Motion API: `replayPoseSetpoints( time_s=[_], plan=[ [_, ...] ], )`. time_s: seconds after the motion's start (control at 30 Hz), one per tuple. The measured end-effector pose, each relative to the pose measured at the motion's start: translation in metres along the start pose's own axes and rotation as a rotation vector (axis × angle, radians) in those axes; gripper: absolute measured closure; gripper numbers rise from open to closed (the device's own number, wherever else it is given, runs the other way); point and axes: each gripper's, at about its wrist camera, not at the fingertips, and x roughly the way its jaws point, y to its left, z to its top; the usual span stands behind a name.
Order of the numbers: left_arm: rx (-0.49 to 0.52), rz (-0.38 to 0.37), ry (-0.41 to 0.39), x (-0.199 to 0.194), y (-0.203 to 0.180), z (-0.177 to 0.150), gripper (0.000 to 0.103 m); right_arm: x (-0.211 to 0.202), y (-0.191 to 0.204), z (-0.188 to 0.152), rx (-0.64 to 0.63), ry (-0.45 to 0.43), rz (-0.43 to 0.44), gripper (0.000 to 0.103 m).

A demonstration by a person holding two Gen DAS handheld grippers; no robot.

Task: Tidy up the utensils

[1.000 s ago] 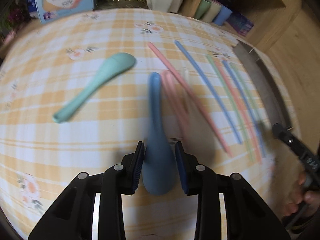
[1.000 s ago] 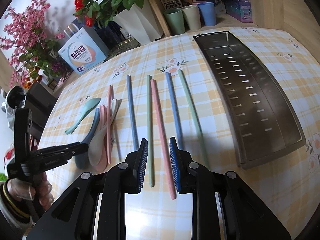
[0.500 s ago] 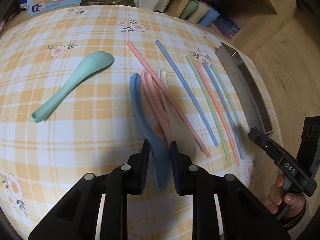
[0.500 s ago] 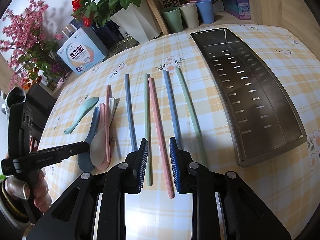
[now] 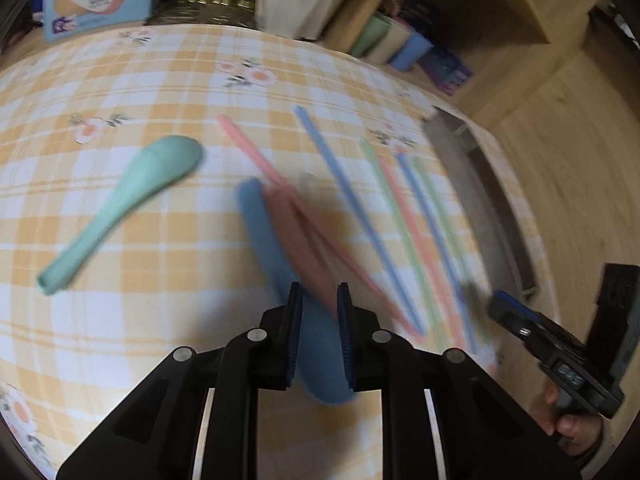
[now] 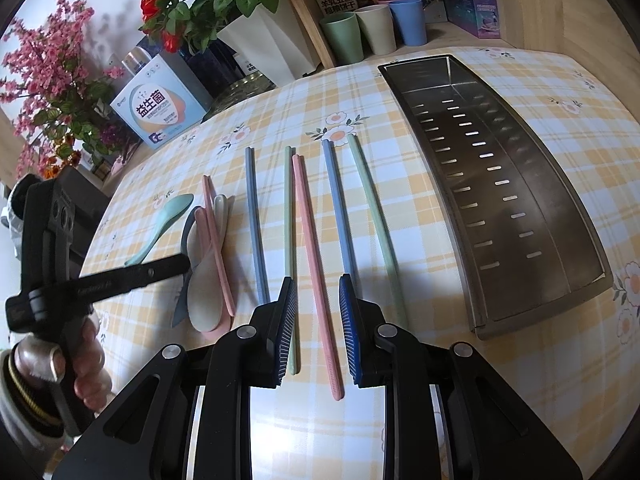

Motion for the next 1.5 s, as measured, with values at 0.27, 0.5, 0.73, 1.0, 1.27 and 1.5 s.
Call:
replayPoseSetpoints(
  time_s=[0.27, 0.5, 0.73, 1.0, 1.27, 1.5],
  plan=[
    [-0.037, 0.042, -0.027, 0.0, 0.016, 0.008, 0.085, 0.009, -0.003, 0.002, 0.003, 0.014, -0.004, 0.081],
    [-0.072, 0.0, -0.025, 0.009, 0.016, 0.015, 0.085, 0.014, -0.001, 0.007, -0.022, 0.026, -0.011, 0.081],
    [-0.094, -0.021, -0.033, 0.013, 0.022, 0.018, 0.082, 0.027, 0.016, 0.023, -0.122, 0.036, -0.019, 0.081],
    [-0.083, -0.03, -0.048, 0.017, 0.026, 0.022, 0.083, 0.063, 0.036, 0.042, -0.228, 0.084, -0.036, 0.081],
    [-0.011, 0.002, -0.047, 0.014, 0.027, 0.014, 0.096, 0.087, 0.051, 0.043, -0.279, 0.126, -0.059, 0.09],
    [-0.044, -0.011, -0.05, 0.004, 0.039, 0.001, 0.096, 0.095, 0.059, 0.049, -0.299, 0.115, -0.107, 0.094]
  ],
)
